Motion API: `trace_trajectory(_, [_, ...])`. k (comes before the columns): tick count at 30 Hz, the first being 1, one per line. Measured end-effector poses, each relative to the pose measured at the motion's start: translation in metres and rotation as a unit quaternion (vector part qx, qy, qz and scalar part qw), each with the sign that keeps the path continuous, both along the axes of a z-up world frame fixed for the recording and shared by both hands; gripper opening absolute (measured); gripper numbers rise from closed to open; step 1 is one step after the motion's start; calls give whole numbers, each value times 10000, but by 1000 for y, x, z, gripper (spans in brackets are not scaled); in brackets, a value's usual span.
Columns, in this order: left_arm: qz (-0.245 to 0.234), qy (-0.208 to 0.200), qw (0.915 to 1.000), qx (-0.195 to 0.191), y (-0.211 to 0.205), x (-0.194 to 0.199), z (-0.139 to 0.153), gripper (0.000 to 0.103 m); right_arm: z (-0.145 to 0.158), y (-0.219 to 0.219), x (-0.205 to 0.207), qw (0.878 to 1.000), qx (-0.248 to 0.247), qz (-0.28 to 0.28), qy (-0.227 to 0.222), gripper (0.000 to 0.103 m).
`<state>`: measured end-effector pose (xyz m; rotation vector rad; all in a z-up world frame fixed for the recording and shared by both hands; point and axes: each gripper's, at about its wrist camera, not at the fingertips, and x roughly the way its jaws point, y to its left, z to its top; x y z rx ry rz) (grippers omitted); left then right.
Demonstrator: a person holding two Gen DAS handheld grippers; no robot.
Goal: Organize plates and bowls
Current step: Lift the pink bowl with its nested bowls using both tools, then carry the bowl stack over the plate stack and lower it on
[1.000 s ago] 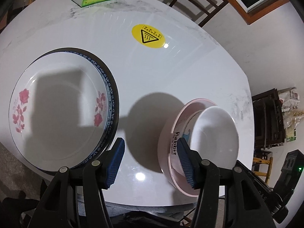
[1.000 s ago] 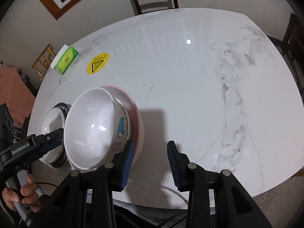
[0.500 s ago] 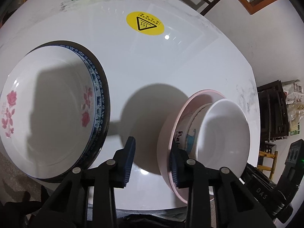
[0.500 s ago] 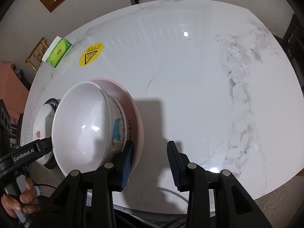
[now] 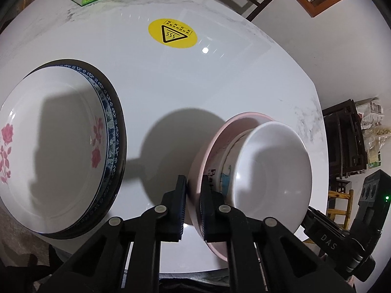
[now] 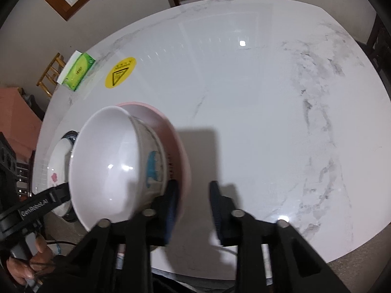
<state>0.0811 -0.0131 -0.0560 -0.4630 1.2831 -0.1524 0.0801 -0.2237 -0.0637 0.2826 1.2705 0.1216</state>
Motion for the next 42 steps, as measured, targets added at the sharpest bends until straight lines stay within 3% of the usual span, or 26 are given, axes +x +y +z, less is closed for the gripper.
trace_trajectory(1, [-4, -8, 10000, 19, -1, 1, 1, 7, 0, 2, 0, 10000, 10, -1, -16, 11])
trace_trajectory(21, [-58, -85, 9998, 188, -2, 2, 5, 6, 2, 6, 1, 9999, 10, -145, -74, 10])
trace_trajectory(42, [142, -403, 9987, 282, 28, 1, 38, 6, 38, 38, 14, 9989, -36, 234, -399, 10])
